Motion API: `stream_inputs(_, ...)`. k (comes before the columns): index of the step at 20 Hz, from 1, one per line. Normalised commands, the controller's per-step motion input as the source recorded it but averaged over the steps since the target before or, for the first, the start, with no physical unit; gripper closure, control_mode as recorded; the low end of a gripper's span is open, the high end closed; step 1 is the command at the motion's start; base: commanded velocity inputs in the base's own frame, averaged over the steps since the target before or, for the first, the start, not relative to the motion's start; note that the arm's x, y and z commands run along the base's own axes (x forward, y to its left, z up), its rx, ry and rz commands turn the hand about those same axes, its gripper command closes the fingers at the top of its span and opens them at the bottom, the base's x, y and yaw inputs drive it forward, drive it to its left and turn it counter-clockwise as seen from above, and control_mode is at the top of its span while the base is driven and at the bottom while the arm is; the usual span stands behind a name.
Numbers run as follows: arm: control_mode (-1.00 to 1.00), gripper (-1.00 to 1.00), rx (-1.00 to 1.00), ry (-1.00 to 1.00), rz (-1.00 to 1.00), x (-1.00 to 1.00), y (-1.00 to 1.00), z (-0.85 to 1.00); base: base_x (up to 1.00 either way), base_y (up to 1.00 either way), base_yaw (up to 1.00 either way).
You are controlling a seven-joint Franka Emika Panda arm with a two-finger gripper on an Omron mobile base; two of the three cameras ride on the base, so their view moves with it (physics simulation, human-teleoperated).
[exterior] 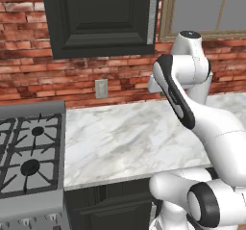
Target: Navigate to the fridge.
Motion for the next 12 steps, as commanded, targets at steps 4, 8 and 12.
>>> stream_inputs(4,-1.00,-1.00,0.00,0.00,0.00,-0.23,0.00,-0.04,0.00,0.00,0.00)
stream_inputs(8,-1.00,-1.00,0.00,0.01,0.00,-0.68,0.00,-0.26,0.00,0.00,0.00)
stream_inputs(12,-1.00,-1.00,-0.02,0.00,0.00,-0.80,0.00,-0.36,0.00,0.00,0.00)
